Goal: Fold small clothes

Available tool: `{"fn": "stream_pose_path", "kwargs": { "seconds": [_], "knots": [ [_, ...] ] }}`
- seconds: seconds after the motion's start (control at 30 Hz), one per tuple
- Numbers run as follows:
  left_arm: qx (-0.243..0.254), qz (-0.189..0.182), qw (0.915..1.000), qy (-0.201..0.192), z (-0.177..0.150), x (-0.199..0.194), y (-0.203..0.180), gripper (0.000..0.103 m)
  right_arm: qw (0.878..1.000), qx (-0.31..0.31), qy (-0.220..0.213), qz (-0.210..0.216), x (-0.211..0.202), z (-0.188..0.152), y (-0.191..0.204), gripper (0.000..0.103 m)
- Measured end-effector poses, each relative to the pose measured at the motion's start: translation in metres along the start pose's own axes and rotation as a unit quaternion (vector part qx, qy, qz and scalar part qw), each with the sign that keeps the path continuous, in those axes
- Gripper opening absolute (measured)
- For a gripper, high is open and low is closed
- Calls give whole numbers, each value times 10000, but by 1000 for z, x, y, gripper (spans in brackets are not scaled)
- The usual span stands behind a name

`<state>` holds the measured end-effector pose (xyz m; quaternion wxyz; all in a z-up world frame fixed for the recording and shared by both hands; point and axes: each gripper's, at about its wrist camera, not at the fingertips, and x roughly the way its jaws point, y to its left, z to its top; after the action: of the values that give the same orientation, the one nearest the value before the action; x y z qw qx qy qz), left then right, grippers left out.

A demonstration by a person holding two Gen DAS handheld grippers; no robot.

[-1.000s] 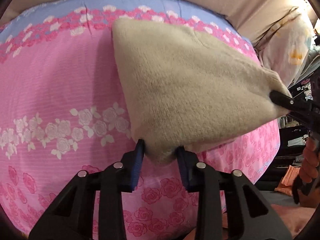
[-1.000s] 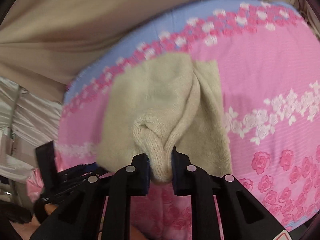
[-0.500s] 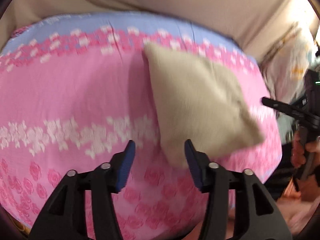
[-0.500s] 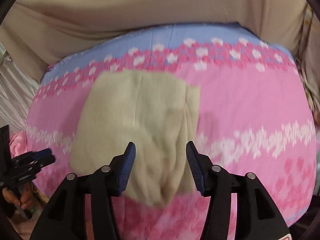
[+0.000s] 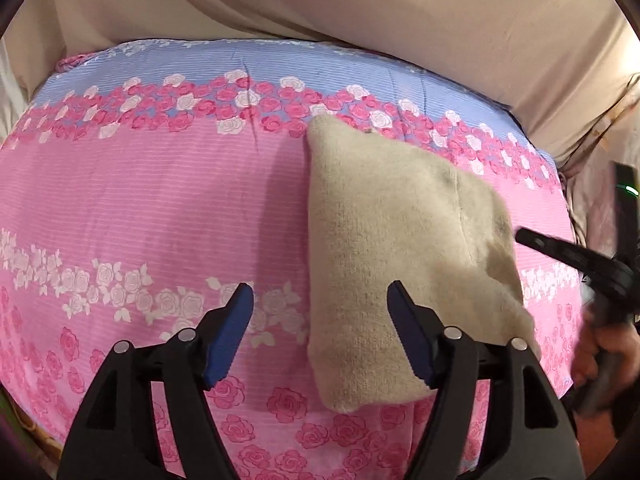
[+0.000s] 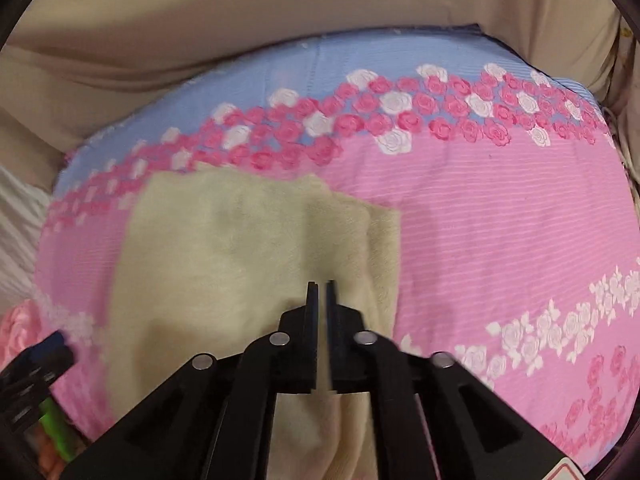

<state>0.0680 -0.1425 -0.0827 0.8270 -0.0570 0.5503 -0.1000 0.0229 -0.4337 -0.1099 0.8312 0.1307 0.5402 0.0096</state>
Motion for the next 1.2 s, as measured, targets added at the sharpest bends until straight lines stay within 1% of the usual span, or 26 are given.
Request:
{"fn": "stream_pose_path", "kwargs": {
  "seconds": [0.03, 0.07, 0.13, 0.17, 0.2, 0.23, 0.3, 0.4, 0.43, 0.47, 0.53, 0.57, 0.6, 0.67, 0.7, 0.73, 0.77, 0.8, 0.83, 0.87, 0.9, 0.97, 1.0, 1.1, 1.13, 1.2],
  "knots": [
    [-12, -10, 10000, 14, -1, 1, 0, 71, 9999, -59, 38, 77, -6, -9, 1, 35],
    [-1, -14, 10000, 37, -3, 2, 0, 72, 9997, -90, 176, 141, -5, -20, 3, 37],
    [82, 35, 9999, 101, -5, 6, -3, 72, 9985, -151, 525, -12, 14, -34, 6, 37],
    [137, 39, 9998, 141, -5, 9, -6, 73, 9972, -242, 648, -291, 27, -42, 6, 24],
    [173, 30, 9997, 188, -6, 12, -8, 73, 9959, -268, 740, -449, 40, -48, 2, 16],
    [222, -17, 9994, 251, -6, 16, -12, 73, 9969, -95, 707, -347, 45, -50, -4, 15],
    [345, -3, 9989, 317, -6, 20, -20, 73, 9974, 211, 656, -198, 37, -46, -9, 14],
    [583, -42, 9978, 312, -6, 22, -34, 73, 9991, 74, 277, -327, 3, -42, -1, 14],
    [636, -44, 9974, 325, -7, 23, -38, 73, 9991, 39, 239, -336, -3, -44, 1, 14],
    [677, -38, 9971, 356, -8, 25, -41, 73, 9990, -3, 303, -327, -4, -49, 1, 14],
    [703, -48, 9965, 449, -10, 29, -45, 73, 9974, -90, 607, -383, 9, -62, -2, 14],
    [692, -64, 9964, 483, -11, 31, -45, 73, 9969, -48, 699, -351, 15, -68, -5, 17],
    [674, -58, 9964, 514, -12, 32, -45, 73, 9975, 35, 661, -256, 12, -70, -7, 17],
    [642, -99, 9966, 500, -13, 31, -43, 75, 9983, 250, 516, -73, 2, -59, -10, 18],
    [625, -103, 9968, 487, -13, 31, -42, 77, 9987, 271, 433, -6, -2, -52, -10, 22],
    [591, -123, 9971, 466, -13, 31, -40, 79, 9991, 239, 358, -3, -4, -44, -8, 26],
    [570, -135, 9972, 465, -13, 31, -39, 79, 9993, 173, 332, -72, -2, -34, -5, 41],
    [537, -130, 9973, 485, -13, 33, -39, 79, 9992, 115, 371, -90, 5, -28, -4, 49],
    [506, -135, 9974, 503, -13, 33, -39, 79, 9990, 81, 417, -120, 15, -22, -3, 46],
    [448, -165, 9976, 506, -13, 34, -39, 79, 9983, 55, 570, -49, 28, -20, -3, 22],
    [442, -168, 9976, 507, -12, 33, -39, 79, 9976, 78, 691, 25, 36, -20, -3, 10],
    [447, -210, 9977, 455, -11, 27, -41, 79, 9992, -68, 393, 69, 20, -19, 1, 8],
    [446, -271, 9979, 382, -10, 21, -42, 79, 9997, -155, 158, 41, 4, -20, 4, 8],
    [406, -423, 9981, 172, -9, 9, -40, 89, 9998, -34, -130, 137, -20, -23, -6, 7],
    [361, -460, 9981, 176, -9, 11, -38, 89, 9999, -69, -73, 107, -12, -24, -10, 7],
    [203, -540, 9977, 359, -10, 23, -34, 89, 9990, -175, 408, -13, 21, -26, -16, 15]
  ]
}}
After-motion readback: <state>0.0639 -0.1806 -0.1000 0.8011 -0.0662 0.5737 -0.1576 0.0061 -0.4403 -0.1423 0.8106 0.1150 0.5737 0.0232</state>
